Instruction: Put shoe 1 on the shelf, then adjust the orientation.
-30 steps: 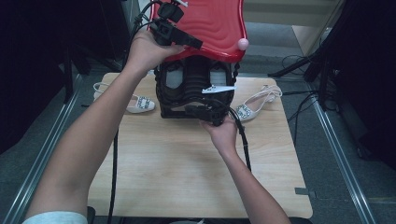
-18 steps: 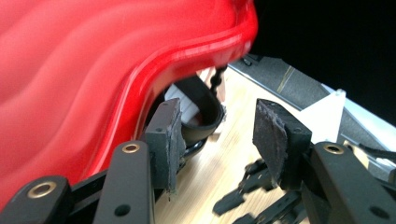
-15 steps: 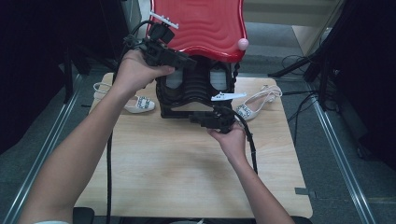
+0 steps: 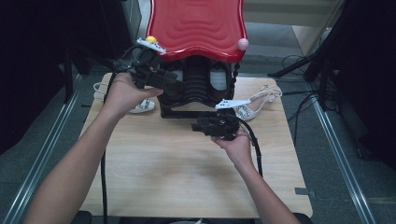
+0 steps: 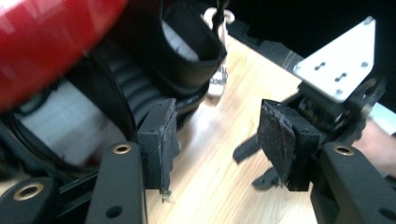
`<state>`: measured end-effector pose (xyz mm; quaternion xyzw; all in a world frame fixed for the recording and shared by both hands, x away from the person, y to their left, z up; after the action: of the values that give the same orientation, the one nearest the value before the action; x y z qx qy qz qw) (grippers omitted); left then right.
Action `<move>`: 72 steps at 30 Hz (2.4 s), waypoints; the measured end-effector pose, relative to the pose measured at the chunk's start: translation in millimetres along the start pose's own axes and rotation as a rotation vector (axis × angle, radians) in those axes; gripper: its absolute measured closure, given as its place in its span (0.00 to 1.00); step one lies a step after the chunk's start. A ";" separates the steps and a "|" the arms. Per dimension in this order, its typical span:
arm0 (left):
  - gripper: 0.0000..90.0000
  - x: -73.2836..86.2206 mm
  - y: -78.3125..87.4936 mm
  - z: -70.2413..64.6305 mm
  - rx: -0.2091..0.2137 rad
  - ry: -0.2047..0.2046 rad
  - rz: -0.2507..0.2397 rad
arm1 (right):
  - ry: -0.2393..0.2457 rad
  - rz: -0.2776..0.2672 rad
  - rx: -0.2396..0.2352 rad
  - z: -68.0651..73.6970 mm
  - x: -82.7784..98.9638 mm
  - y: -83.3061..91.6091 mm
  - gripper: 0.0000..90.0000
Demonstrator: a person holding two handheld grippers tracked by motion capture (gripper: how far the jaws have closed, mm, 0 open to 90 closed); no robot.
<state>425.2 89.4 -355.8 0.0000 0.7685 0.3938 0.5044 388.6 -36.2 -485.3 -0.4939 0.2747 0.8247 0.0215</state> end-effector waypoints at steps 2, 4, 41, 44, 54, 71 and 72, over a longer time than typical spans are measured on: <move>0.52 7.3 -0.4 -1.2 0.011 0.002 -0.002 | 0.005 -0.024 0.002 -0.8 1.1 1.9 0.60; 0.52 18.4 -0.1 -1.2 0.014 0.004 -0.009 | 0.006 -0.052 0.010 -2.2 2.1 3.9 0.60; 0.48 167.1 -12.2 42.4 -0.009 0.130 0.004 | -0.001 0.051 0.119 -11.8 37.0 37.7 0.45; 0.63 178.6 -10.2 49.7 -0.029 0.133 0.020 | 0.012 0.040 0.133 -14.9 39.5 42.9 0.48; 0.92 193.9 -4.8 69.5 -0.021 0.196 -0.019 | 0.002 0.032 0.149 -20.2 48.9 48.5 0.48; 1.00 206.4 -16.9 117.4 -0.071 0.255 -0.016 | -0.019 0.060 0.178 -25.7 61.4 48.5 0.46; 1.00 206.1 -17.0 119.1 -0.072 0.256 -0.016 | -0.018 0.062 0.182 -26.3 62.3 48.4 0.46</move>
<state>423.1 231.6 -547.5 -0.0745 0.8119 0.4137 0.4050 363.1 -104.5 -525.4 -0.4736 0.3634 0.8011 0.0430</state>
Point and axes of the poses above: each handheld gripper's, and its own axes: y roughly backward along the jaws, x roughly out of its underside, z roughly to its left, the point moved 9 cm from there along -y, roughly forward along the jaws, and after that the axes turned 2 degrees about -z, right-handed, at the moved point
